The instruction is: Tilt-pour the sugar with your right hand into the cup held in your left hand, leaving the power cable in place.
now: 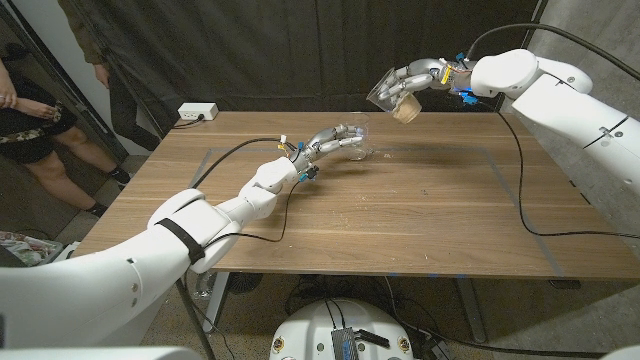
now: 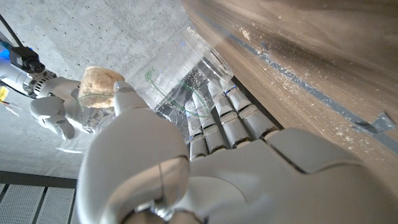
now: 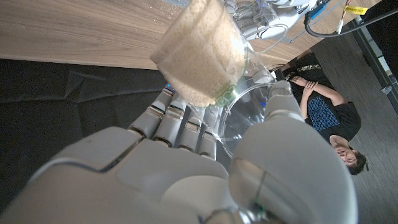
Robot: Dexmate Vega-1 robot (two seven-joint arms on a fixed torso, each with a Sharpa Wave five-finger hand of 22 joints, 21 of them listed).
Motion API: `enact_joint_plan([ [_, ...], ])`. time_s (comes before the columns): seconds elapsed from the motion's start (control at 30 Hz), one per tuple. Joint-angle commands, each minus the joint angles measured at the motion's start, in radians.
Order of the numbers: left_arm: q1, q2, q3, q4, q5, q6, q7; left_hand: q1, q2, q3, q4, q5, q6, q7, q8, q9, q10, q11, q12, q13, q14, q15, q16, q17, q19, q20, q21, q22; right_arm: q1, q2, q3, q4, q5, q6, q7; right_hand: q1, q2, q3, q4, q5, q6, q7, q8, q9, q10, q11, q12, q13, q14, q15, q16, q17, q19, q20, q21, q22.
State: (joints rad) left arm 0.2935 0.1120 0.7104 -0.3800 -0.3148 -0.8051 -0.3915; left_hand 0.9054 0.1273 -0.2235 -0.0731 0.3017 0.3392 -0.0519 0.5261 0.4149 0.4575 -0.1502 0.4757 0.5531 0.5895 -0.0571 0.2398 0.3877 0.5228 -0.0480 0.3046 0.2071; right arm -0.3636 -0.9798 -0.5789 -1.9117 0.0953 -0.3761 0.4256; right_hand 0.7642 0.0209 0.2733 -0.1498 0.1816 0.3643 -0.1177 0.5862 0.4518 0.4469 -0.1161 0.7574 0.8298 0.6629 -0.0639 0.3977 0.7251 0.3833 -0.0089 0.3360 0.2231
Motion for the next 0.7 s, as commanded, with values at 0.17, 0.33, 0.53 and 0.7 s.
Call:
enact_joint_plan([
  [0.17, 0.018, 0.012, -0.004, -0.019, 0.002, -0.058, -0.040, 0.002, 0.004, -0.009, 0.001, -0.006, 0.001, 0.006, 0.004, 0.003, 0.009, 0.003, 0.003, 0.004, 0.007, -0.116, -0.006, 0.006, -0.001, -0.030, 0.005, 0.002, 0.031, -0.002, -0.033, -0.011, -0.092, 0.028, 0.101, 0.019, 0.030, 0.010, 0.008, 0.004, 0.011, -0.004, 0.004, 0.006, 0.011, 0.002, -0.001, 0.004, 0.016, -0.168, -0.003, 0.006, 0.001, -0.001, -0.007, 0.000],
  [0.33, 0.019, 0.013, -0.004, -0.019, 0.006, -0.060, -0.037, 0.002, 0.005, -0.011, 0.002, -0.006, 0.005, 0.003, 0.006, 0.003, 0.013, 0.001, 0.004, 0.005, 0.008, -0.115, -0.006, 0.007, -0.001, -0.030, 0.005, 0.003, 0.039, 0.001, -0.040, -0.014, -0.115, 0.034, 0.127, 0.019, 0.030, 0.010, 0.007, 0.004, 0.013, -0.004, 0.003, 0.006, 0.013, -0.002, -0.002, 0.003, 0.018, -0.168, -0.003, 0.007, 0.002, -0.001, -0.007, -0.001],
  [0.53, 0.023, 0.014, -0.002, -0.021, 0.009, -0.058, -0.038, 0.003, 0.006, -0.012, 0.003, -0.007, 0.007, 0.003, 0.007, 0.003, 0.012, 0.001, 0.003, 0.006, 0.010, -0.118, -0.007, 0.009, -0.001, -0.031, 0.006, 0.003, 0.046, -0.004, -0.047, -0.025, -0.149, 0.049, 0.157, 0.022, 0.030, 0.011, 0.006, 0.005, 0.015, -0.005, 0.003, 0.007, 0.016, 0.000, -0.001, 0.005, 0.017, -0.169, -0.005, 0.008, 0.002, -0.002, -0.008, -0.001],
  [0.7, 0.017, 0.010, 0.000, -0.017, 0.013, -0.052, -0.036, 0.003, 0.006, -0.014, 0.004, -0.007, 0.008, 0.005, 0.008, 0.003, 0.014, 0.002, 0.002, 0.007, 0.010, -0.118, -0.007, 0.010, -0.001, -0.030, 0.007, 0.003, 0.058, -0.005, -0.054, -0.025, -0.178, 0.067, 0.188, 0.024, 0.030, 0.012, 0.004, 0.005, 0.017, -0.003, 0.003, 0.008, 0.016, -0.006, -0.002, 0.006, 0.020, -0.169, -0.006, 0.009, 0.004, -0.002, -0.008, -0.001],
])
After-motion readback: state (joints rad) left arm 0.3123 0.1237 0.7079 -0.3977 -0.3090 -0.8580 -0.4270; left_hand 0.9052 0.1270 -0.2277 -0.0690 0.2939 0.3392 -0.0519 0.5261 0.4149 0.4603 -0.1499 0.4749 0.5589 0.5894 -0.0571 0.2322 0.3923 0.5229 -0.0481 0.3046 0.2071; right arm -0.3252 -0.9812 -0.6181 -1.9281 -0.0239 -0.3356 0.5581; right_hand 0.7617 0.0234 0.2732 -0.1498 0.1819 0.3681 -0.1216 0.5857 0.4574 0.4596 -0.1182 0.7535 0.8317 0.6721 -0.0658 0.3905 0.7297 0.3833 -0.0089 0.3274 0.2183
